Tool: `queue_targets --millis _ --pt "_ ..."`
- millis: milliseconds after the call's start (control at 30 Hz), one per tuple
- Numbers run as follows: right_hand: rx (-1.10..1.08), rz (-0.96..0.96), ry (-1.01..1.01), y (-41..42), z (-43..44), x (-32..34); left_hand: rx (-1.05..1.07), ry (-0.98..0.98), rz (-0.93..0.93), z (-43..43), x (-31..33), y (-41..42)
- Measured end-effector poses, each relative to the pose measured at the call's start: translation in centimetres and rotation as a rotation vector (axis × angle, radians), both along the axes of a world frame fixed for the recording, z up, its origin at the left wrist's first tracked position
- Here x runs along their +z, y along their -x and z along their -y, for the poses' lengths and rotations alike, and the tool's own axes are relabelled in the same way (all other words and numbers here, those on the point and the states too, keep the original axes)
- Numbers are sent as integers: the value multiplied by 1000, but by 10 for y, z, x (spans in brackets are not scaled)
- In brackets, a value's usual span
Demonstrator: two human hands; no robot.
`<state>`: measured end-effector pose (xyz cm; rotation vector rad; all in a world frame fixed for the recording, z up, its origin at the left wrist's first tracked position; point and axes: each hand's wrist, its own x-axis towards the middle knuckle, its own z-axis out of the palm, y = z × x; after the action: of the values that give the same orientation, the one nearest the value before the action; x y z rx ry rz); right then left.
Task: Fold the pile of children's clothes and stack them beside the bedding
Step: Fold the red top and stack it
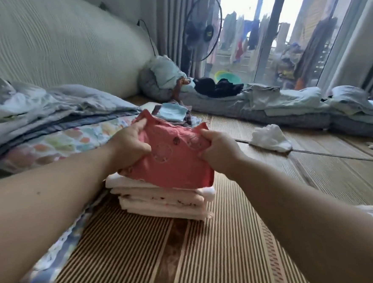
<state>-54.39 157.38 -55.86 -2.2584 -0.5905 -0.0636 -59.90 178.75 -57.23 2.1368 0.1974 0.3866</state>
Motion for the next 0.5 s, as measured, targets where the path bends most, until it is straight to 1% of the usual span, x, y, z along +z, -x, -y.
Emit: queue_targets --millis 100,233,267,367,400,433,500 --pt "-11 -22 23 -37 -27 -19 67 -95 -59 -19 -20 -28" --pt "12 -172 38 -62 -43 -54 144 -409 -325 -33 -54 -50" --pt "37 -192 103 -64 -44 -62 151 -456 -374 -34 -61 -52" --pt "74 -226 406 -58 -40 -73 150 -530 -464 -33 -72 -49" --pt "57 -206 437 -55 -37 -72 149 -561 -473 -31 -71 -46" --pt "35 -175 421 -50 -33 -70 143 -590 -452 -27 -67 -41" --pt "10 -45 391 -40 -22 -63 103 -662 -338 -15 -59 -29"
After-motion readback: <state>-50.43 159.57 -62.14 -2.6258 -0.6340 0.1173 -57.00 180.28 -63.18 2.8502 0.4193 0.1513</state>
